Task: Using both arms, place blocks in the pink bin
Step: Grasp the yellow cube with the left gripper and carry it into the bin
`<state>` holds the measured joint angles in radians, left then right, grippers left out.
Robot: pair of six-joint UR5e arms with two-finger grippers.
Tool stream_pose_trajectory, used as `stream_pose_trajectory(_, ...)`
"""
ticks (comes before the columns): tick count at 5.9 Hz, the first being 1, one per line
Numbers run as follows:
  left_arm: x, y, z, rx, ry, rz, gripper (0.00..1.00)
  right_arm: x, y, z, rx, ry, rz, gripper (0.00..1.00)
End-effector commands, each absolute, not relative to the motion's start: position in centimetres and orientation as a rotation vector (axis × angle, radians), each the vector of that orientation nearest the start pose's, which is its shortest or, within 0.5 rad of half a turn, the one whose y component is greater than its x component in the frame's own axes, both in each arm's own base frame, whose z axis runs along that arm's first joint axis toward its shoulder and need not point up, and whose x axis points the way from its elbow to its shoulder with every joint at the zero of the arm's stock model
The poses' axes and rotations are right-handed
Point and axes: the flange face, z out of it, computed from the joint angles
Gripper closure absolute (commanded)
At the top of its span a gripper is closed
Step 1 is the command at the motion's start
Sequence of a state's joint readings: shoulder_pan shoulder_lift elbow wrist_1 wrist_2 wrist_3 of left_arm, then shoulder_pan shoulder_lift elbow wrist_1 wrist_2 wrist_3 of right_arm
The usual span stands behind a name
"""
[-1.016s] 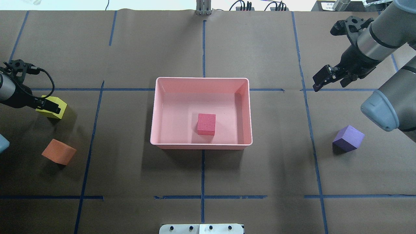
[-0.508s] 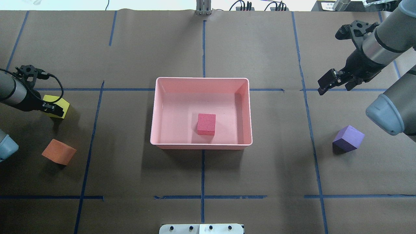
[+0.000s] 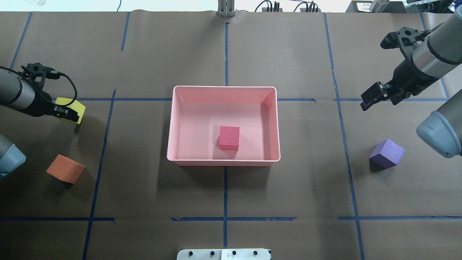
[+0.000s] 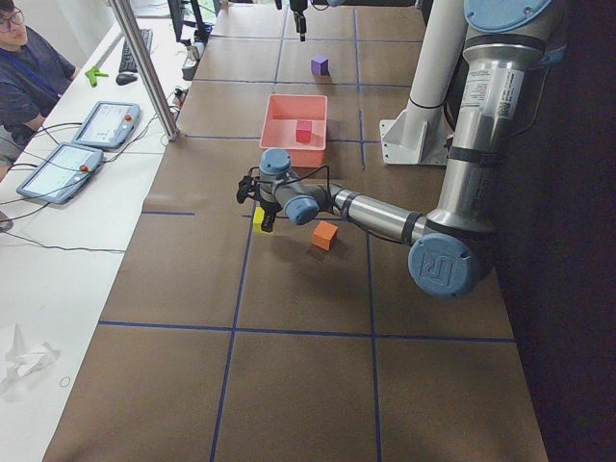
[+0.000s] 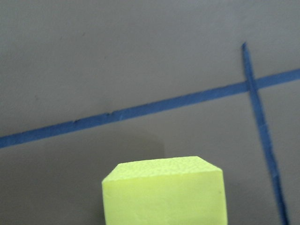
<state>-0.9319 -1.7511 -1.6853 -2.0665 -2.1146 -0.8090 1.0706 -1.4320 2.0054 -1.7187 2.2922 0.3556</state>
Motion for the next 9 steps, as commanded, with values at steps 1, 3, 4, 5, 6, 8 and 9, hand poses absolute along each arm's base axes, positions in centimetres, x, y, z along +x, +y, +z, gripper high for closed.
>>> stream_pose_trajectory(1,28.9,-52.1,33.5,0.232,0.903,-0.044,0.56,-12.4,-45.8,46.2,0.089,-0.791,-0.402,0.0)
stream_pose_trajectory(3,38.9,-46.8,22.1,0.182,0.899,-0.071,0.55,-11.2,-43.5,49.1,0.096,-0.783,-0.422,0.0)
stream_pose_trajectory(4,45.3,-42.7,18.8,0.181,0.91,-0.05,0.55,-11.1,-43.4,49.2,0.151,-0.787,-0.449,0.0)
stream_pose_trajectory(5,48.1,-40.9,17.0,0.188,0.921,-0.042,0.45,-11.4,-42.6,50.1,0.185,-0.791,-0.486,0.0)
stream_pose_trajectory(6,48.5,-40.5,16.9,0.191,0.921,-0.036,0.0,-14.1,-42.3,50.7,0.215,-0.774,-0.56,0.0)
stream_pose_trajectory(8,48.7,-40.3,17.3,0.198,0.912,-0.037,0.0,-20.4,-40.5,51.6,0.222,-0.73,-0.681,0.0)
stream_pose_trajectory(9,49.2,-39.8,17.4,0.201,0.908,-0.031,0.0,-22.9,-39.5,51.5,0.208,-0.705,-0.7,0.0)
